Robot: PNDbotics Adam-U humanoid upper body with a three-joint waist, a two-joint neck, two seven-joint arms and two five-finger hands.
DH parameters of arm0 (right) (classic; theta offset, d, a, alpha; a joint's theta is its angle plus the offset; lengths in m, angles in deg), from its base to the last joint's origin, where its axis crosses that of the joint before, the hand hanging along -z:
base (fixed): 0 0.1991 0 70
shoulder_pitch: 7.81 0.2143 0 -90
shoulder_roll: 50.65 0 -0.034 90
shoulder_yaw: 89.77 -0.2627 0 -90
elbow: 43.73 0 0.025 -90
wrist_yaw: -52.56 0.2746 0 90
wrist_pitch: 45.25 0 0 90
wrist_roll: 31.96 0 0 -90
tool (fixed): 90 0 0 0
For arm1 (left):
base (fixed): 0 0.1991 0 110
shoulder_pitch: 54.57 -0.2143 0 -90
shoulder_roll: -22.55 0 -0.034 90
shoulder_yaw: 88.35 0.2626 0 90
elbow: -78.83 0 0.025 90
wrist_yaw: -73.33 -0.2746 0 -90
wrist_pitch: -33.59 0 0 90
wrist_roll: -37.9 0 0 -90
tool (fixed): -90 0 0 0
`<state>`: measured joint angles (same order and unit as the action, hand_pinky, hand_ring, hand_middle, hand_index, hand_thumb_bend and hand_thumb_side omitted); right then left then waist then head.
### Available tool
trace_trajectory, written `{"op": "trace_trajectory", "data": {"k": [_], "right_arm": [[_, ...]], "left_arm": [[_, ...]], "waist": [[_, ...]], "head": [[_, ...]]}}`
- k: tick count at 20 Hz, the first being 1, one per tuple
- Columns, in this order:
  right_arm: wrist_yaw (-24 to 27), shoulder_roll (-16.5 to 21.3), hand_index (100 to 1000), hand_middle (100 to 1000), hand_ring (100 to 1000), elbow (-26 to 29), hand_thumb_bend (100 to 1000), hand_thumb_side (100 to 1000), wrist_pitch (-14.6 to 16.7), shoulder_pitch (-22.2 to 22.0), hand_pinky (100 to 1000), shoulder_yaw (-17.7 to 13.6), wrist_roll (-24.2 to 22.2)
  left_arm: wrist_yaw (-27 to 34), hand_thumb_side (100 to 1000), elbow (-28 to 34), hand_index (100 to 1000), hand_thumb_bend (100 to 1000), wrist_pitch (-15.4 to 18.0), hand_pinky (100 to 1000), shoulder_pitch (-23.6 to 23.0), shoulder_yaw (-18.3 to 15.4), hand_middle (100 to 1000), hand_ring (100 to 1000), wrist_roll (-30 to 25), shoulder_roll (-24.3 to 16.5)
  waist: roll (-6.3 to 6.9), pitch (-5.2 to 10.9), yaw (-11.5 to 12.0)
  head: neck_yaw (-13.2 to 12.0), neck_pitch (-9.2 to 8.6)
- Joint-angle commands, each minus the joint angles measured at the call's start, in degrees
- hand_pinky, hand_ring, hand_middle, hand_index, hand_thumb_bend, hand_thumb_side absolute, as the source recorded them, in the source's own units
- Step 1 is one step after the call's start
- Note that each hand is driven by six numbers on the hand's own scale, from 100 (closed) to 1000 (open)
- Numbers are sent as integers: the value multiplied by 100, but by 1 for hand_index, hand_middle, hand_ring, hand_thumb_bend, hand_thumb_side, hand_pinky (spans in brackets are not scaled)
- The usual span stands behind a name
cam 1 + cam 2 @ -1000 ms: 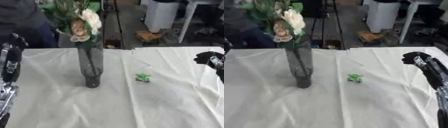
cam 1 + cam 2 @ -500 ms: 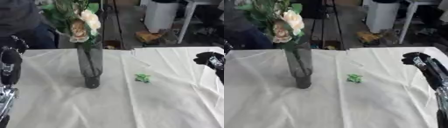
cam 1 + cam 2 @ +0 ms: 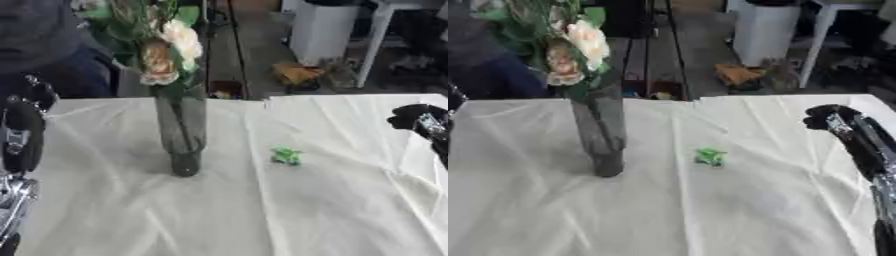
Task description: Arrange flowers into the vase.
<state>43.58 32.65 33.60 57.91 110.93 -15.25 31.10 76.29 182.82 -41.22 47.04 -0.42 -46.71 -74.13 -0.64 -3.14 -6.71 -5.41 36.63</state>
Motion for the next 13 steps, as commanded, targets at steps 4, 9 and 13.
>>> {"op": "trace_trajectory", "data": {"k": [4,9,13], "right_arm": [[20,73,718,518,741,163,100,801,-9,66,789,-2,11],[13,80,714,517,741,152,100,801,-8,67,789,-1,7],[15,81,713,517,741,153,100,801,-4,71,789,-3,6]], "left_arm": [[9,948,30,816,826,33,769,21,-1,732,740,-63,-75],[25,949,12,814,824,34,768,19,9,731,738,-81,-58],[29,950,-8,814,822,36,768,3,2,731,738,-87,-57]], "waist": [[9,67,2],[2,67,3],[3,71,-1]], "head": [[22,-28],[62,-27],[119,-43]]}}
